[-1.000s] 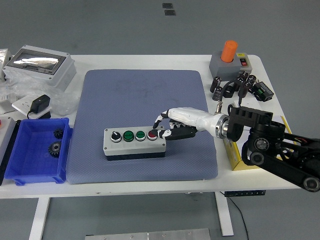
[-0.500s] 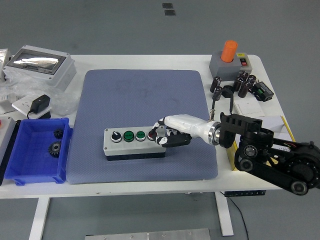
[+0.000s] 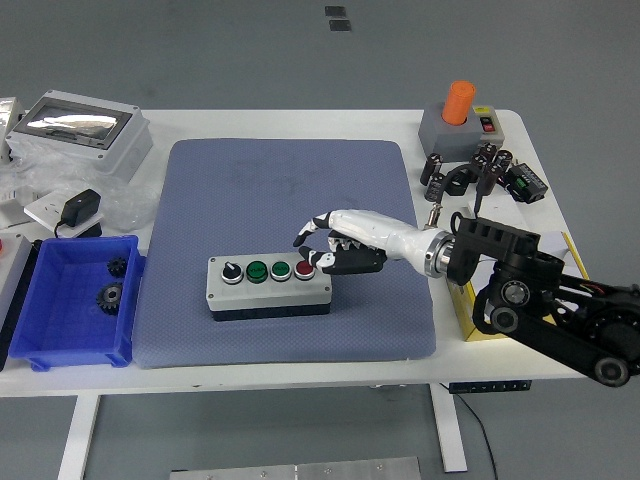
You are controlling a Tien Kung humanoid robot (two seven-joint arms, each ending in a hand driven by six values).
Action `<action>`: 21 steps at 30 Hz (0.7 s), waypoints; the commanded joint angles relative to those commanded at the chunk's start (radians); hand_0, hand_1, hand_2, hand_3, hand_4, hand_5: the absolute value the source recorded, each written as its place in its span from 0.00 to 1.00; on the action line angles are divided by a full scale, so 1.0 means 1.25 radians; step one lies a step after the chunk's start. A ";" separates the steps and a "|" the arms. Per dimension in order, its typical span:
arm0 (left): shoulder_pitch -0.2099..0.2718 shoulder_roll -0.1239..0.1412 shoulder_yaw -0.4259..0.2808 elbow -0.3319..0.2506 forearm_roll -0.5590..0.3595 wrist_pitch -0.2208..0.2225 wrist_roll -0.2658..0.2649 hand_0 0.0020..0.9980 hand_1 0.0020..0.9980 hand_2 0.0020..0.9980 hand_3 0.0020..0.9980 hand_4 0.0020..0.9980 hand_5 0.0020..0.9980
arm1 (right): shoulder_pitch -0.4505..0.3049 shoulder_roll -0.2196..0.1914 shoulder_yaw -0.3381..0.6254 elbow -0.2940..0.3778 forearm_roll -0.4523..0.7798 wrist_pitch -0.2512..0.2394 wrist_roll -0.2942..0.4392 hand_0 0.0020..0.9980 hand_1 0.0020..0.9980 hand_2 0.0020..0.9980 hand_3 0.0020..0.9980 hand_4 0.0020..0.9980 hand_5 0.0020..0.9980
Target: Pick up the button,place it on the desk,press the button,press the button
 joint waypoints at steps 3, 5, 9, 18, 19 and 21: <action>0.002 -0.001 0.001 0.000 0.000 0.000 0.002 0.85 0.84 0.80 0.90 1.00 0.97 | -0.047 0.009 0.060 0.002 0.031 -0.063 0.048 0.02 0.05 0.15 0.71 0.50 0.78; 0.003 -0.002 0.001 0.000 0.002 0.000 0.001 0.85 0.84 0.80 0.90 1.00 0.97 | -0.080 0.026 0.097 -0.001 0.025 -0.114 0.075 0.02 0.05 0.15 0.71 0.50 0.78; 0.004 -0.006 -0.001 0.001 0.005 0.000 -0.001 0.85 0.84 0.80 0.90 1.00 0.97 | -0.151 0.076 0.168 -0.021 0.030 -0.207 0.136 0.02 0.06 0.16 0.71 0.73 0.71; -0.001 -0.013 -0.014 0.005 0.026 -0.005 -0.011 0.85 0.84 0.80 0.90 1.00 0.97 | -0.326 0.135 0.319 -0.048 0.112 -0.350 0.265 0.21 0.26 0.30 0.73 0.89 0.74; -0.001 -0.013 -0.015 0.005 0.027 -0.006 -0.011 0.85 0.84 0.80 0.90 1.00 0.97 | -0.345 0.136 0.330 -0.050 0.116 -0.356 0.273 0.73 0.73 0.75 0.84 0.96 0.83; 0.000 -0.013 -0.016 0.005 0.029 -0.006 -0.010 0.85 0.84 0.80 0.90 1.00 0.97 | -0.377 0.136 0.343 -0.056 0.126 -0.359 0.283 0.73 0.73 0.75 0.84 0.96 0.83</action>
